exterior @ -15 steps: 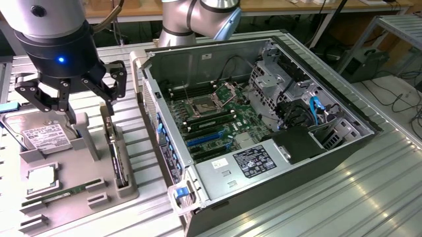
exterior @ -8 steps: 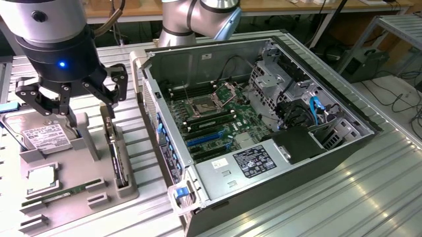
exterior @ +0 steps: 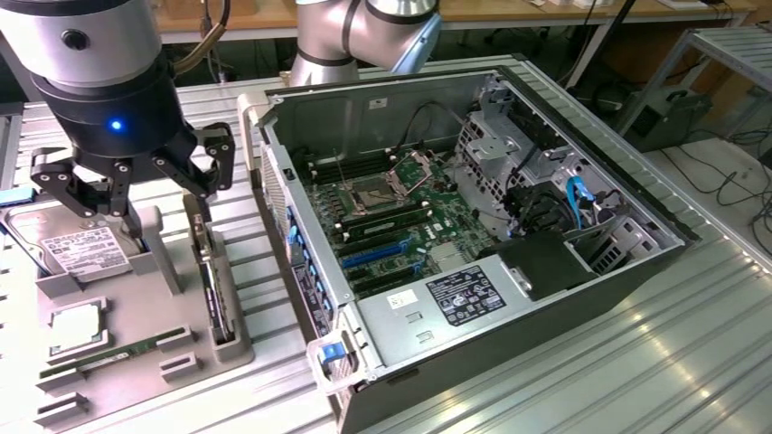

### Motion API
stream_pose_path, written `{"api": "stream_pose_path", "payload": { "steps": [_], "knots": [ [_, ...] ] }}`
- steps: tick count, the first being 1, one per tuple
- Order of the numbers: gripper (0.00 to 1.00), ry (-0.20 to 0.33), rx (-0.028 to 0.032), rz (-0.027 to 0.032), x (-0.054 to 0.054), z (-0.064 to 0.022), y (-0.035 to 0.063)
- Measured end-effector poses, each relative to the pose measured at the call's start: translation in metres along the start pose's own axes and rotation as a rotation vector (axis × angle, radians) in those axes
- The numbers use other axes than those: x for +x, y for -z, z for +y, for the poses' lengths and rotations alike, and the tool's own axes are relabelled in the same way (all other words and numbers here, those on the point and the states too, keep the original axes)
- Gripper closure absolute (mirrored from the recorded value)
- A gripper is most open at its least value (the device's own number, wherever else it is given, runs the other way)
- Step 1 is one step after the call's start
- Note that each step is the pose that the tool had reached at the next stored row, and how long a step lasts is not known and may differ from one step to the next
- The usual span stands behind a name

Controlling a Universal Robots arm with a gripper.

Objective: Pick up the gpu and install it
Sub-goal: 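Pick up the gpu and move the gpu toward the slot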

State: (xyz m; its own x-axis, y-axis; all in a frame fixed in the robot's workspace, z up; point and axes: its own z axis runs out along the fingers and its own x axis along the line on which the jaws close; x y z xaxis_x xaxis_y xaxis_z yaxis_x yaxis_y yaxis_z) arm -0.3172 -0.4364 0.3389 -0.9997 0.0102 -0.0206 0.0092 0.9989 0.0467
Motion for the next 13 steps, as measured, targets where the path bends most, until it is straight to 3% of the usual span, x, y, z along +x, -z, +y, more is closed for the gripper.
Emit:
{"api": "stream_pose_path", "payload": {
  "steps": [13],
  "knots": [
    [0.34,0.000,0.0000,0.0005,0.0001,-0.0044,-0.0075]
  ]
}}
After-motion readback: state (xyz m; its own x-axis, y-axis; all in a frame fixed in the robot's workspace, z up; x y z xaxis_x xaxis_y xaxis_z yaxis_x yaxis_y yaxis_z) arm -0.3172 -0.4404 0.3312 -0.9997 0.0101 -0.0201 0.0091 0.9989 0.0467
